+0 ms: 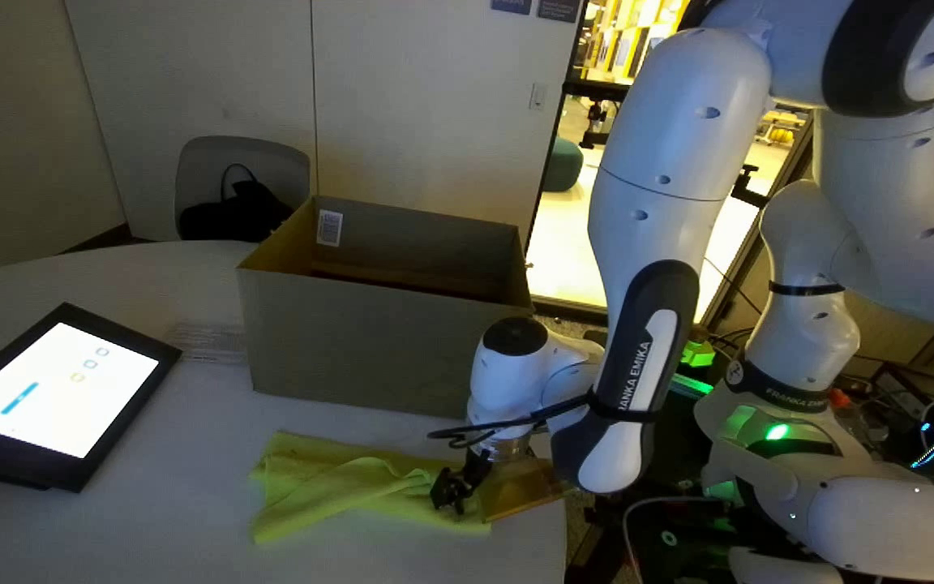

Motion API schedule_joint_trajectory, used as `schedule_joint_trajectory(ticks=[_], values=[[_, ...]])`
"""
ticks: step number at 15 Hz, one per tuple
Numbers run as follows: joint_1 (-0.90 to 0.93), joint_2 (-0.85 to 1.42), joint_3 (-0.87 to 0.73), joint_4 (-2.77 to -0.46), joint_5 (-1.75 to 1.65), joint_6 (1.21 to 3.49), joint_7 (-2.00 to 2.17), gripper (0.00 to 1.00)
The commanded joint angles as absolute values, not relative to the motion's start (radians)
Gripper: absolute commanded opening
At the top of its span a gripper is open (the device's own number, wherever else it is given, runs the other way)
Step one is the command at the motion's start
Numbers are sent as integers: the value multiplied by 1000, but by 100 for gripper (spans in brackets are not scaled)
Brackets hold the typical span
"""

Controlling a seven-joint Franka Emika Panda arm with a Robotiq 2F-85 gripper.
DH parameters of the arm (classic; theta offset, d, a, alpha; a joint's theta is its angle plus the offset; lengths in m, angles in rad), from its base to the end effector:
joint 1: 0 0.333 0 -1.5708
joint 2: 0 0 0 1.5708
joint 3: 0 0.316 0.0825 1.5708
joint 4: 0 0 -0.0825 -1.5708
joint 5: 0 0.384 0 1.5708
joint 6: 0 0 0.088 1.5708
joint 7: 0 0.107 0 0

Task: Put the marker on the green towel, then wrap the marker and put it in the box

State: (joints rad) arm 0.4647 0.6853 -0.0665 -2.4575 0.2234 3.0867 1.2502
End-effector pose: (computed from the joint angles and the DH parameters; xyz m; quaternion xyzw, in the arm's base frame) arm 0.4026 0.1428 0.0311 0.8620 -0.5060 -0.0036 0.0305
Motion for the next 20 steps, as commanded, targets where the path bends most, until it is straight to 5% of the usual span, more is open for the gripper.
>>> schedule_joint_trajectory(ticks=[1,2,3,5,12,15,20], values=[[463,711,-50,-2461,277,3125,1260,100],[461,708,-48,-2461,284,3123,1258,100],[462,708,-48,-2459,288,3123,1256,75],[469,706,-56,-2456,293,3111,1259,66],[469,698,-51,-2444,293,3126,1254,8],[504,666,-86,-2447,289,3162,1252,0],[667,621,-246,-2418,293,3220,1237,4]])
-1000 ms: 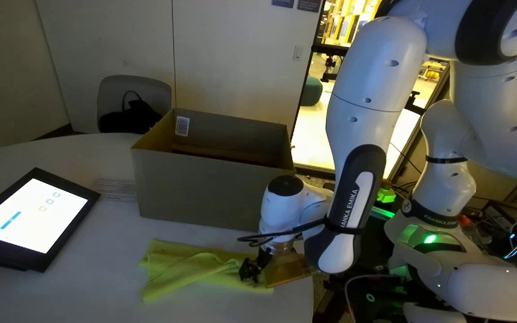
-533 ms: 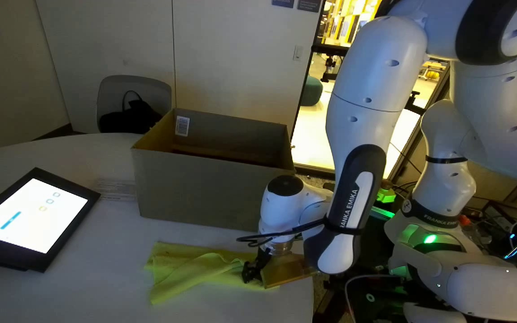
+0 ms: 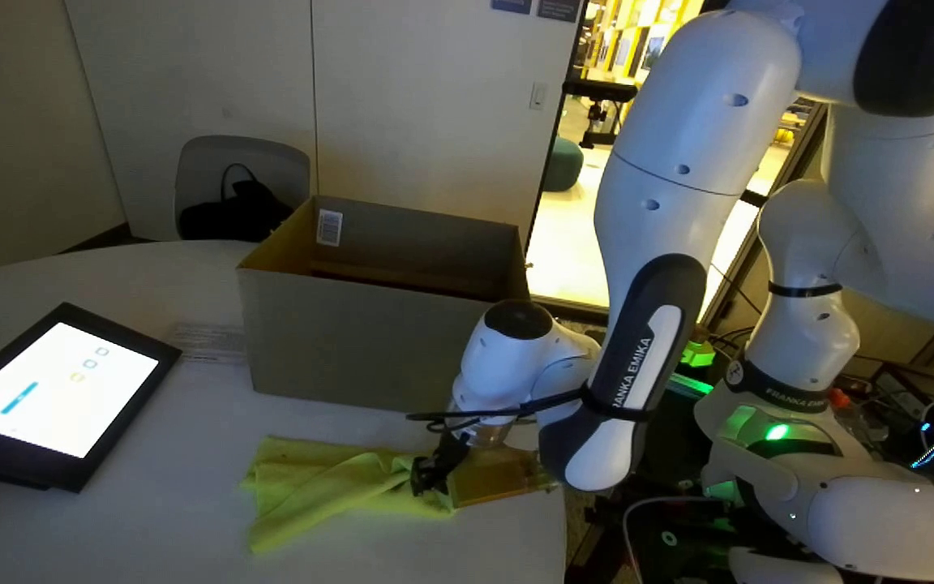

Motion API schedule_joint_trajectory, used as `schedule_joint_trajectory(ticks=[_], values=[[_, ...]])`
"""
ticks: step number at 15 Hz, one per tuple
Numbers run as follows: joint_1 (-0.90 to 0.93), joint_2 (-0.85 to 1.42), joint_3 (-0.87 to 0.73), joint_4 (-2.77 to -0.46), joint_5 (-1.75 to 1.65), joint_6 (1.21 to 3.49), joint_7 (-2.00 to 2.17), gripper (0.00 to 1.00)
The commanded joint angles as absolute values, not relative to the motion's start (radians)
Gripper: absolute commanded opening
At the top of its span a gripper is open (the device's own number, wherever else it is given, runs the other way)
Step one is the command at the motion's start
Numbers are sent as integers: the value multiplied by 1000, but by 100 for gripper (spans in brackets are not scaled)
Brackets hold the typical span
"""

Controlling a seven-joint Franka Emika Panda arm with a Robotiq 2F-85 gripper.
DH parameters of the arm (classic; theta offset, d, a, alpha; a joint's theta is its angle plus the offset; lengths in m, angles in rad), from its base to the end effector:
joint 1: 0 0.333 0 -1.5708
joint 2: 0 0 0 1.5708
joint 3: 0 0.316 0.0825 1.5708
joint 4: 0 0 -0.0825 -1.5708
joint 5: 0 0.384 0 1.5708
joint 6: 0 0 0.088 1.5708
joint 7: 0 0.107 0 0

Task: Put the marker on the green towel, then wrap the marker and put it in the box

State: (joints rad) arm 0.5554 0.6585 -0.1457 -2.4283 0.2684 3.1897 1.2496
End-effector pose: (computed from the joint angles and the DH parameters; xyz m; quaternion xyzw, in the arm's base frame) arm 0.4358 0.1510 0.0616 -0.8570 0.5101 -0.0718 0.0157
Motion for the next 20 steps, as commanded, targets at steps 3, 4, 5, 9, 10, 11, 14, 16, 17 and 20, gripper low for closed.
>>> schedule_joint_trajectory(ticks=[3,4,5,9,10,11,14,16,17,20], values=[[753,631,-334,-2351,292,3221,1220,2],[767,646,-351,-2308,285,3210,1212,2],[770,660,-358,-2267,277,3194,1200,2],[635,769,-228,-2016,212,3038,1091,3],[600,800,-190,-1960,195,2983,1061,3],[566,837,-154,-1903,177,2917,1032,3],[470,961,-57,-1737,138,2763,949,3],[446,1034,-41,-1640,121,2678,927,3],[441,1062,-41,-1604,114,2651,921,3],[433,1069,-41,-1547,103,2574,912,6]])
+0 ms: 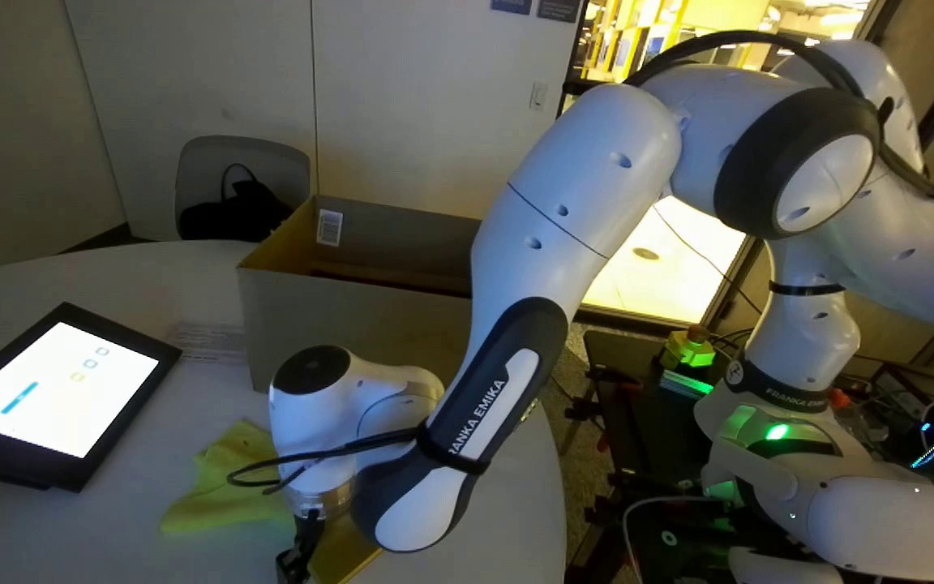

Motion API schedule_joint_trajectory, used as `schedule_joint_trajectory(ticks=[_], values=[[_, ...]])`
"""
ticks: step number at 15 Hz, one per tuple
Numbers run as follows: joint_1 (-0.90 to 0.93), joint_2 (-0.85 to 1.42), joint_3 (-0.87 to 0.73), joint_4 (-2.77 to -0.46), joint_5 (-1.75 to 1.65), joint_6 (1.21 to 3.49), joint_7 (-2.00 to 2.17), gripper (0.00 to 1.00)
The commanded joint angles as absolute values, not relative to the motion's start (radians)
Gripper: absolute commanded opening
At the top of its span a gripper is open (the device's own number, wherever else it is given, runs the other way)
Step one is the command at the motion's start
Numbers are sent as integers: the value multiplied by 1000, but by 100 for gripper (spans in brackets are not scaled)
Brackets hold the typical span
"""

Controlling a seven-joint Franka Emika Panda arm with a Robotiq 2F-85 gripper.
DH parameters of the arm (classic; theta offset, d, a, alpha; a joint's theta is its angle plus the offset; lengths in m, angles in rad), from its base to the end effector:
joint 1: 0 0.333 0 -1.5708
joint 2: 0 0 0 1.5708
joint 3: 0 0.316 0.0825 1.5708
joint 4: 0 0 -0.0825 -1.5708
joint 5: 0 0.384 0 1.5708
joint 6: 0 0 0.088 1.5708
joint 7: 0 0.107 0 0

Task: Put the marker on the green towel, then wrap the marker and put it in the box

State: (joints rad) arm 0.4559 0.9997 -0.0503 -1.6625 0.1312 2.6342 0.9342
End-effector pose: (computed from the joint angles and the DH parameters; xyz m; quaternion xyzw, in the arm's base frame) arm 0.5941 0.2535 0.0230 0.9520 -0.3058 -0.0159 0.0001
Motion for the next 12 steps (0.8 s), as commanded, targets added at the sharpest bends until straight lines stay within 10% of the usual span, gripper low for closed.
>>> schedule_joint_trajectory(ticks=[1,12], values=[[437,1062,-48,-1542,95,2562,912,21],[494,867,-137,-1579,-87,2579,916,100]])
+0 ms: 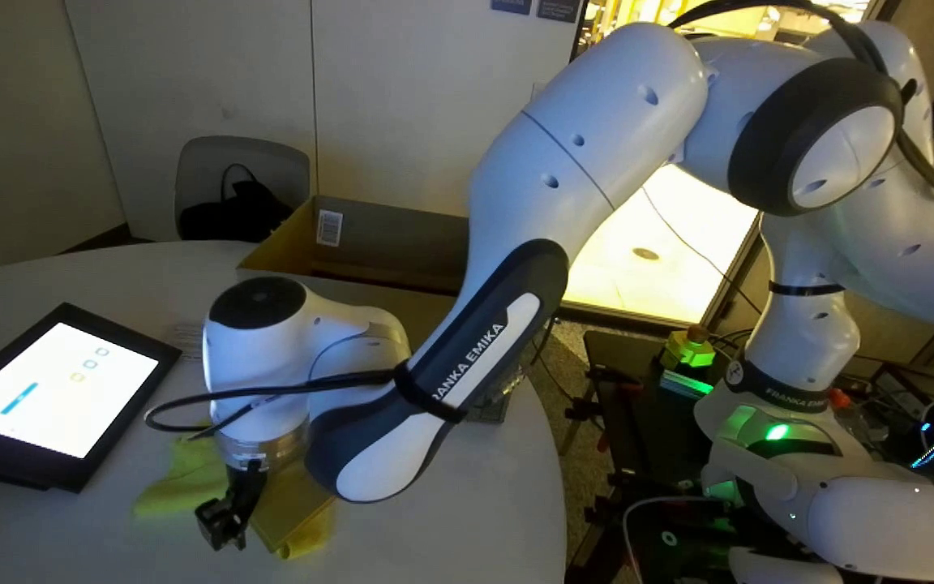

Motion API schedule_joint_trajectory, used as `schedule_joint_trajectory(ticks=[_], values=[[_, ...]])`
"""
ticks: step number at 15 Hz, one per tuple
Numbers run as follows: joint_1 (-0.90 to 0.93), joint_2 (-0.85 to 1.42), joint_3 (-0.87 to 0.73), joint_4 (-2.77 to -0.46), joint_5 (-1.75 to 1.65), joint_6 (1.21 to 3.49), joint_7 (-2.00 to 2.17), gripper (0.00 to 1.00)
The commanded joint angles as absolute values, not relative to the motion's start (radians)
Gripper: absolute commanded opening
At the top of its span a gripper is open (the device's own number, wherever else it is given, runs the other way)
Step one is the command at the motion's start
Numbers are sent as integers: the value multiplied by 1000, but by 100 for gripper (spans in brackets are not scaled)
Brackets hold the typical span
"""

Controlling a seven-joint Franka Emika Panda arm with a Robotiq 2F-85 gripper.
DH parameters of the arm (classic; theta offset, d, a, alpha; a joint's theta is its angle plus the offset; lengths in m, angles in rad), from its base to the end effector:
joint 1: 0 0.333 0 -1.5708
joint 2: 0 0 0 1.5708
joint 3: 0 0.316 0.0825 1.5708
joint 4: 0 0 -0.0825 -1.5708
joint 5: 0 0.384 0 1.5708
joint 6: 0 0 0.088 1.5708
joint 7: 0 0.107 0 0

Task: Put the marker on the green towel, then wrap the marker and put it in the box

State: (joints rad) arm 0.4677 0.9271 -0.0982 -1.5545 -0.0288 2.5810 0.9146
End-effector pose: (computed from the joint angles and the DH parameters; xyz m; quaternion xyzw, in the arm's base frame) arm 0.6506 0.2630 0.1084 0.9692 -0.2363 0.0689 0.0065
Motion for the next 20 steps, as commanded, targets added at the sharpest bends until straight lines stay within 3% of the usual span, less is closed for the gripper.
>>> schedule_joint_trajectory(ticks=[1,20], values=[[499,855,-146,-1577,-107,2573,918,100],[434,1064,-120,-1381,-143,2411,839,100]])
